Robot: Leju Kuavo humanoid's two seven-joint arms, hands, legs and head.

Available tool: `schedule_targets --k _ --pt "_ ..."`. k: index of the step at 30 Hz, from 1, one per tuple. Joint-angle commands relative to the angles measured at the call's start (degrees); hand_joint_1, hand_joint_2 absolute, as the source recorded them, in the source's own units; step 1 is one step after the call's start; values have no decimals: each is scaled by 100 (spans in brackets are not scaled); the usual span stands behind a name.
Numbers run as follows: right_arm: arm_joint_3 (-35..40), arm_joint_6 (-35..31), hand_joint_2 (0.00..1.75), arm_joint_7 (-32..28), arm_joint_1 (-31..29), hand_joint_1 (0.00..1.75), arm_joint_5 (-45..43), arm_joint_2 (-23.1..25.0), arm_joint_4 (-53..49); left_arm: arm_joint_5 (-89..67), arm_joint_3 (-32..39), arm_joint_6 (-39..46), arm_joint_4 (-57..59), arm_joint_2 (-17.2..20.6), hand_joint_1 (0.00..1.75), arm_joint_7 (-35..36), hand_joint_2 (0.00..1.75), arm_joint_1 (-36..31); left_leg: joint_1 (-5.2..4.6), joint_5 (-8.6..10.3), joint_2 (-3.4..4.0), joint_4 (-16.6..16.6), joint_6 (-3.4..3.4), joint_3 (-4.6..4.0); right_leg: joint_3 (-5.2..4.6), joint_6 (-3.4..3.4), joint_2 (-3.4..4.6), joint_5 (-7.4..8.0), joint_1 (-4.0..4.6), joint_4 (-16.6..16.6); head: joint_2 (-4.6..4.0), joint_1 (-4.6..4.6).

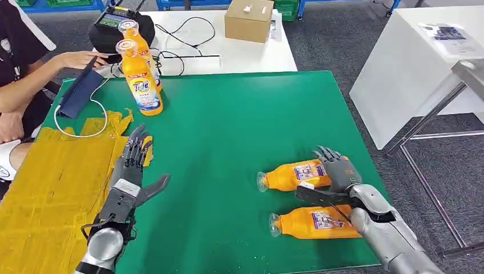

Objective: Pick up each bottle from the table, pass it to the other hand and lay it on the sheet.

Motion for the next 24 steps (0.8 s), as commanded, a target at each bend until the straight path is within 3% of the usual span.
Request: schedule_targets --k 1,13,16,18,20,24 --pt "411 -162 175 414 -579 152 372 333 1055 -4 -137 50 346 -39 0 84 175 -138 -1 -3 15 -9 6 21 17 -8 1 1 3 -9 0 -2" --pt "457 -64 175 675 -890 148 734 434 1361 26 -54 56 353 -104 0 118 175 -143 -3 -2 11 -9 8 22 19 -9 -4 0 2 -8 0 -2" --pt "507 -35 175 778 -980 175 834 482 1477 32 -51 51 383 -120 0 121 175 -174 -6 -2 21 -18 12 39 32 -14 -4 2 1 -15 0 -2" --pt "445 -376 175 911 -1032 175 1003 611 1513 49 -18 42 355 -142 0 137 175 -155 -5 -2 21 -19 14 43 36 -15 -5 3 2 -18 0 -2" --pt "-73 -1167 175 694 -755 175 644 973 808 124 33 -64 141 -128 0 195 175 -7 -2 -2 20 -10 9 27 21 -9 4 4 3 -9 0 0" --pt "-987 -1624 175 235 285 175 -886 1905 -1657 140 5 -218 -249 -94 0 222 175 259 -2 -9 52 -25 10 49 30 -19 26 4 6 -14 0 -2"
